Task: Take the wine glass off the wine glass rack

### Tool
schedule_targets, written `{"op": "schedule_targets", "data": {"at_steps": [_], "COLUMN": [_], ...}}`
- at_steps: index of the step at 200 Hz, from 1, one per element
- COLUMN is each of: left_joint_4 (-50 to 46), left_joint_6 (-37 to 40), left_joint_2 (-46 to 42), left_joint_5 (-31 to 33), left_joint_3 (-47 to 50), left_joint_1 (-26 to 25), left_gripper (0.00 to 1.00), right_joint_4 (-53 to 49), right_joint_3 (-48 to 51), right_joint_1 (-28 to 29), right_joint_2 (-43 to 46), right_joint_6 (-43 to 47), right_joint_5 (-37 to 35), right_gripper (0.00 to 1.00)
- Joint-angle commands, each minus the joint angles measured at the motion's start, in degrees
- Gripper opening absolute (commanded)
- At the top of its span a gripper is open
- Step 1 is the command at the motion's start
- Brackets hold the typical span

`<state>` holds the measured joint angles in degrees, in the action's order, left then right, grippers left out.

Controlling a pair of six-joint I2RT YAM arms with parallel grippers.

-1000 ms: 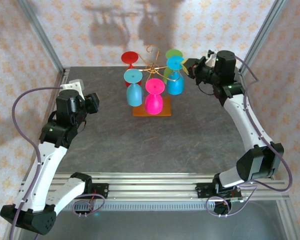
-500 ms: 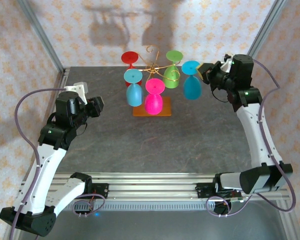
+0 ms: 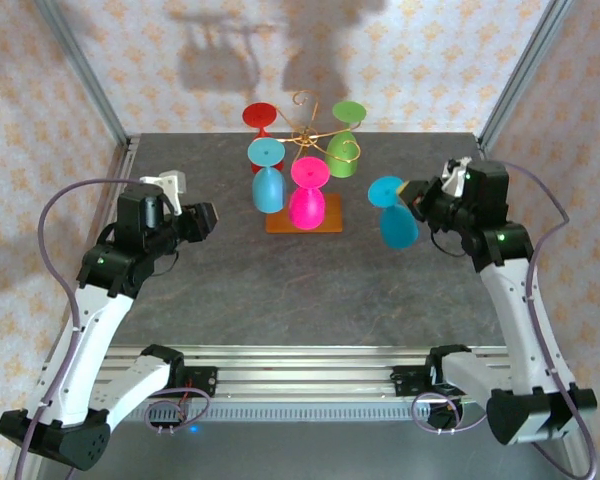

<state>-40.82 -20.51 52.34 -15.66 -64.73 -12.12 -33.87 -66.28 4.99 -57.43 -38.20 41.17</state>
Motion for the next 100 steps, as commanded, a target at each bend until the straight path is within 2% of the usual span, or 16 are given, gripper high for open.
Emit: {"op": "schedule_targets", "data": {"at_steps": [1, 19, 41, 74, 100], "left_joint_4": [-4.42, -5.74, -8.25, -12.49, -14.48], "left_joint_6": [1.12, -0.82, -3.96, -9.68, -14.52], "left_joint_2": [-1.78, -2.91, -3.29, -0.48, 1.40], "left_joint_5": [2.17, 5.58, 10.70, 16.84, 19.97], "left_joint_3": [0.81, 1.66, 1.54, 0.58, -0.13], "left_joint_1": [-2.65, -6.09, -12.67, -23.62, -29.54], "left_gripper": [0.44, 0.44, 0.45, 0.46, 0.45], "right_joint_4": [-2.81, -3.51, -5.89, -6.62, -6.48], "right_joint_3": [1.72, 3.15, 3.09, 5.01, 7.07], "right_joint_1": [1.10, 2.12, 4.13, 7.68, 10.76], "right_joint_2": [5.22, 7.68, 8.08, 8.13, 9.77], "right_joint_6": [6.35, 7.71, 10.86, 15.09, 17.84], "right_joint_5": [1.14, 0.91, 1.21, 3.51, 1.58], "right_gripper": [0.00, 0.00, 0.00, 0.00, 0.00]}}
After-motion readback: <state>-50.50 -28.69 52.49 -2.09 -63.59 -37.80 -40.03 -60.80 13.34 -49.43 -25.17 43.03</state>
